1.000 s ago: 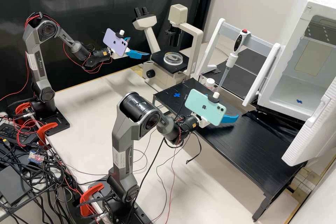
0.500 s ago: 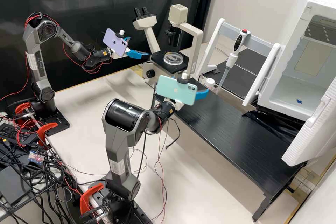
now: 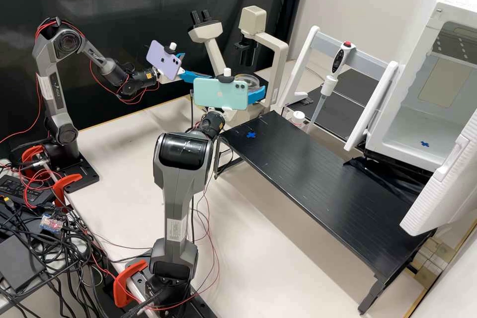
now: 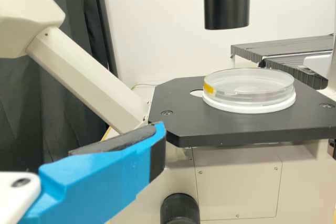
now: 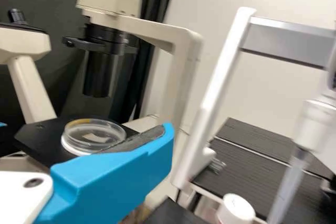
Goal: Move the petri dish to the bench
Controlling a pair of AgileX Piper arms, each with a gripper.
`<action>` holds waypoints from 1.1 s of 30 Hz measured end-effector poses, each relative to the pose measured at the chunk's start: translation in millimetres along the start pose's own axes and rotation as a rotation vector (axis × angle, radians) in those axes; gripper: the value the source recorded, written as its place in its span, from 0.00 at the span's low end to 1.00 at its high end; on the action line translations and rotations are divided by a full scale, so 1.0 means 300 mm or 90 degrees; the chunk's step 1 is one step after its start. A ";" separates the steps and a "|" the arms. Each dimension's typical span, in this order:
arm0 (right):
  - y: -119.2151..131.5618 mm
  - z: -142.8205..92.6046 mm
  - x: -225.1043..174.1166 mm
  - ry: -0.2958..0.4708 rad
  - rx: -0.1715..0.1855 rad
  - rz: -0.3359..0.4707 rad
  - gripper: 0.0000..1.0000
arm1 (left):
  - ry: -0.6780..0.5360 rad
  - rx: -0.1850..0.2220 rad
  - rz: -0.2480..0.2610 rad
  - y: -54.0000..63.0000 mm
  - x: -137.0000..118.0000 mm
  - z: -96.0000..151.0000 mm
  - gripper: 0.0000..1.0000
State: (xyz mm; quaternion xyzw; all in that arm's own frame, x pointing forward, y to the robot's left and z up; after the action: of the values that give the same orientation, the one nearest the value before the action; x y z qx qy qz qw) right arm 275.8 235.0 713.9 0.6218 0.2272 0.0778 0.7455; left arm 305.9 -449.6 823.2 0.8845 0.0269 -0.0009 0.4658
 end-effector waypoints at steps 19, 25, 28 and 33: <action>-0.106 -0.021 0.365 -0.042 0.044 -0.125 1.00 | 0.000 0.000 0.000 0.000 0.000 0.000 1.00; -0.085 0.027 0.460 -0.081 0.104 -0.130 1.00 | 0.000 0.000 0.000 0.000 0.000 0.000 1.00; -0.077 0.043 0.494 -0.091 0.112 -0.130 1.00 | 0.000 0.000 0.000 0.000 0.000 0.000 1.00; -0.079 0.051 0.526 -0.102 0.117 -0.136 1.00 | 0.000 0.000 0.000 0.000 0.000 0.000 1.00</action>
State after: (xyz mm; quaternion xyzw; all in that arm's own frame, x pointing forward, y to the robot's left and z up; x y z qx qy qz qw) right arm 418.2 279.1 654.7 0.6637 0.2382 -0.0732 0.7052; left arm 305.9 -449.6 823.2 0.8845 0.0269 -0.0009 0.4658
